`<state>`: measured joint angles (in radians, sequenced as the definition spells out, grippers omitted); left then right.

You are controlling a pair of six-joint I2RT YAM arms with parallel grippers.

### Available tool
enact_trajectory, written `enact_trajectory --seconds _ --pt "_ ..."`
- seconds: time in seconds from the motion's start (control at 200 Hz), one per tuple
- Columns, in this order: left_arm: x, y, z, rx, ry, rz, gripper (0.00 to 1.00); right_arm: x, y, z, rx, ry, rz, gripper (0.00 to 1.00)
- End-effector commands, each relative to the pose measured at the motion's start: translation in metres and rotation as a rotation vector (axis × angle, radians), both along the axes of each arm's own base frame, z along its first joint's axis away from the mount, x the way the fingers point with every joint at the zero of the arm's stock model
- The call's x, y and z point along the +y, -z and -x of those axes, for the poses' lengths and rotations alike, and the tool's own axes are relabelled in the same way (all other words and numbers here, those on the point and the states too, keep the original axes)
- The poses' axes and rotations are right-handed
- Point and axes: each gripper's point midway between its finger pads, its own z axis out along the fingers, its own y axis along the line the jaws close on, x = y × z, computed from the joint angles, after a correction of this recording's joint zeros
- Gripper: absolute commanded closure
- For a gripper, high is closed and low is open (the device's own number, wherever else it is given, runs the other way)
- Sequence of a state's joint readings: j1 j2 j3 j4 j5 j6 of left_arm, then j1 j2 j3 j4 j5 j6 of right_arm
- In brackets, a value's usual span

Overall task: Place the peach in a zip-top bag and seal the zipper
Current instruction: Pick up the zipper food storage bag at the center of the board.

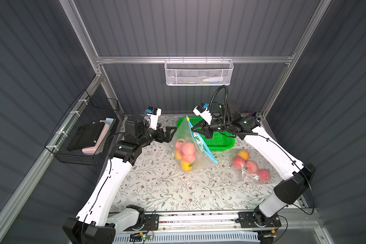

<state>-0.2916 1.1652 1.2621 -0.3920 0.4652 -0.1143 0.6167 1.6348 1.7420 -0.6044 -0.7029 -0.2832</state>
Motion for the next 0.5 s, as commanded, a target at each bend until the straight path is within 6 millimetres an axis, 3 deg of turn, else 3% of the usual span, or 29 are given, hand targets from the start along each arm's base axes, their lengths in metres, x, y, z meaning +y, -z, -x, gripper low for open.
enact_trajectory --seconds 0.0,0.16,0.375,0.495 --pt "-0.032 -0.012 0.015 -0.159 0.284 -0.007 0.03 -0.003 -0.005 0.023 -0.051 -0.130 -0.016 1.00" --pt "-0.053 -0.007 0.023 -0.257 0.510 -0.027 0.11 -0.003 0.004 0.035 -0.054 -0.215 -0.021 1.00" --pt "-0.063 -0.007 0.021 -0.299 0.626 -0.057 0.14 -0.004 0.007 0.040 -0.082 -0.271 -0.035 1.00" --pt "-0.067 -0.009 0.033 -0.328 0.716 -0.033 0.15 -0.005 0.008 0.038 -0.092 -0.283 -0.037 1.00"
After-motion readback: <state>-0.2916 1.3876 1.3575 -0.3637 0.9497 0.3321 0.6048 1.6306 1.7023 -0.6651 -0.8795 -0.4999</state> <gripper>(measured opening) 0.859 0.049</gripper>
